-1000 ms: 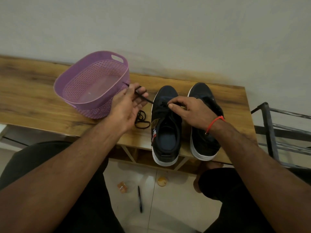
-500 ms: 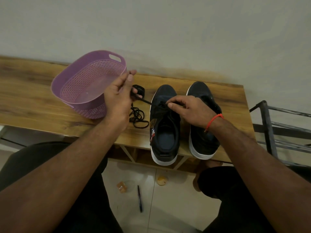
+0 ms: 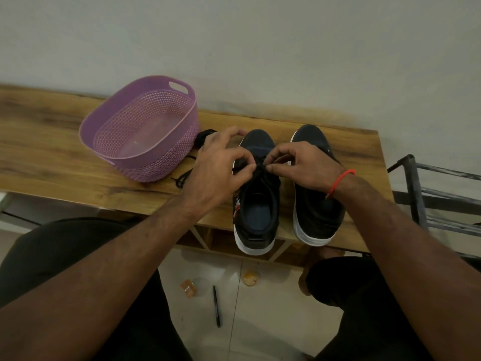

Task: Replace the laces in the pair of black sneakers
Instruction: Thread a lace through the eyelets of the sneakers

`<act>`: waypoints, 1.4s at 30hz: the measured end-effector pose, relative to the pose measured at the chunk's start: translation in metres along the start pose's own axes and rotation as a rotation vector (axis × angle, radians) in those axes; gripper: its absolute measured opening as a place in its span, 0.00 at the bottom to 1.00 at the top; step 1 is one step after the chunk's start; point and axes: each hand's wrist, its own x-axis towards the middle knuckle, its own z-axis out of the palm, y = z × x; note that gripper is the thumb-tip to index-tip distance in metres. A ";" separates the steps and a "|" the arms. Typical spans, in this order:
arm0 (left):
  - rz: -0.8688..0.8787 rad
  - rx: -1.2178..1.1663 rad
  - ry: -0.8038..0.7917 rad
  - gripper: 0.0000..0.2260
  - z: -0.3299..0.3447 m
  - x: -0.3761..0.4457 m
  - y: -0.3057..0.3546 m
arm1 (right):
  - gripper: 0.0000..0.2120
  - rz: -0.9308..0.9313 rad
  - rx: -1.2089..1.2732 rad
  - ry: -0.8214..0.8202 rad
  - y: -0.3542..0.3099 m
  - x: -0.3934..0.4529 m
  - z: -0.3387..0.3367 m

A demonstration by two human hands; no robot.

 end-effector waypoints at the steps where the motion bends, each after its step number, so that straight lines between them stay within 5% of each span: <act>1: 0.012 0.037 -0.012 0.05 -0.001 -0.001 0.000 | 0.03 -0.002 0.009 0.001 0.001 0.000 0.000; 26: 0.179 0.430 -0.036 0.08 -0.004 0.006 0.009 | 0.04 -0.101 0.034 -0.001 0.008 0.004 0.006; 34: -0.070 0.017 -0.066 0.03 -0.001 0.014 0.004 | 0.03 -0.085 0.017 -0.050 0.005 0.002 0.005; 42: -0.124 0.041 -0.147 0.03 -0.010 0.014 -0.004 | 0.01 -0.070 0.017 -0.016 0.004 0.003 0.006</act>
